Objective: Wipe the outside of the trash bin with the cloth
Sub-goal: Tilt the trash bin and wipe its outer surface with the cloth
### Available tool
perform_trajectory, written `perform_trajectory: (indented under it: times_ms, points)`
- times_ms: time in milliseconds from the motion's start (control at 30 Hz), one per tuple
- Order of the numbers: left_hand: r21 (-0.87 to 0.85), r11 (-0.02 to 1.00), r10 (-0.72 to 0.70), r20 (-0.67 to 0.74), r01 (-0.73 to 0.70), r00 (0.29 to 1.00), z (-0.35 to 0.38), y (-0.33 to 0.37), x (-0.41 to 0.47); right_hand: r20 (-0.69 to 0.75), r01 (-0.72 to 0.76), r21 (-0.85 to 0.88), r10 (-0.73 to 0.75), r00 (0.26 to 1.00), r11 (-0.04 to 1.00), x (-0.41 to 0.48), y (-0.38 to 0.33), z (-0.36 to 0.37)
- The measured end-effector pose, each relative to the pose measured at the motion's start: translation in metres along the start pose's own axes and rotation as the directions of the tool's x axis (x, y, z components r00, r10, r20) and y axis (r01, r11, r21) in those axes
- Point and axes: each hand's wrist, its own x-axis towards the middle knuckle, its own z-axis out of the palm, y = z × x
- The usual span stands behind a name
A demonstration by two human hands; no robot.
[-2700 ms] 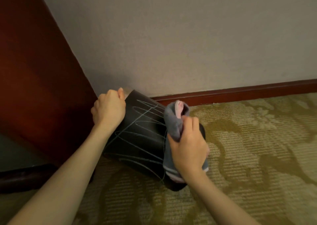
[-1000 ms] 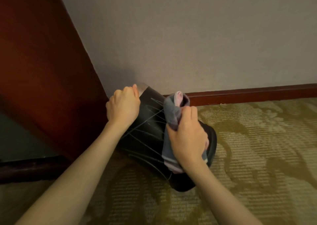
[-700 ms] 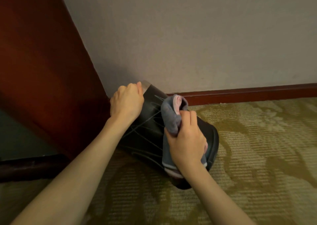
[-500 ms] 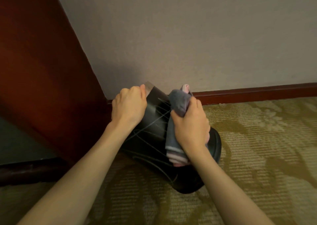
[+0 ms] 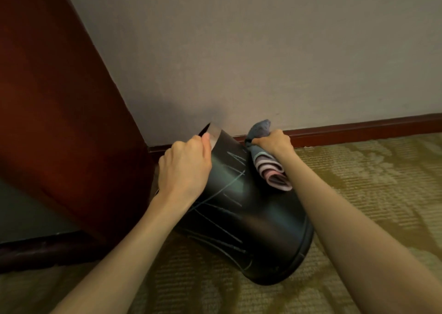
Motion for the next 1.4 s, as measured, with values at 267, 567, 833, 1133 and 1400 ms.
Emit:
perform_trajectory:
  times_ms: [267, 567, 833, 1133, 1400]
  points:
    - [0.051, 0.998, 0.032, -0.026, -0.031, 0.999, 0.005, 0.019, 0.002, -0.154, 0.068, 0.03, -0.062, 0.986, 0.997, -0.022, 0.017, -0.009]
    - [0.096, 0.995, -0.019, -0.026, 0.021, 0.999, 0.024, 0.021, 0.033, -0.433, 0.317, 0.106, -0.243, 0.868, 0.943, -0.089, 0.004, 0.005]
    - [0.095, 0.99, -0.11, 0.083, 0.102, 0.99, 0.027, 0.011, 0.048, -0.58, 0.472, 0.084, -0.341, 0.739, 0.878, -0.143, 0.005, 0.054]
    - [0.006, 1.0, -0.005, 0.035, 0.004, 0.999, 0.017, 0.004, 0.033, -0.522, 0.446, 0.145, -0.315, 0.793, 0.883, -0.119, -0.012, 0.034]
    - [-0.072, 0.996, 0.053, 0.11, -0.045, 0.992, 0.011, 0.01, 0.02, -0.261, 0.194, 0.163, -0.147, 0.954, 0.967, -0.054, -0.03, -0.004]
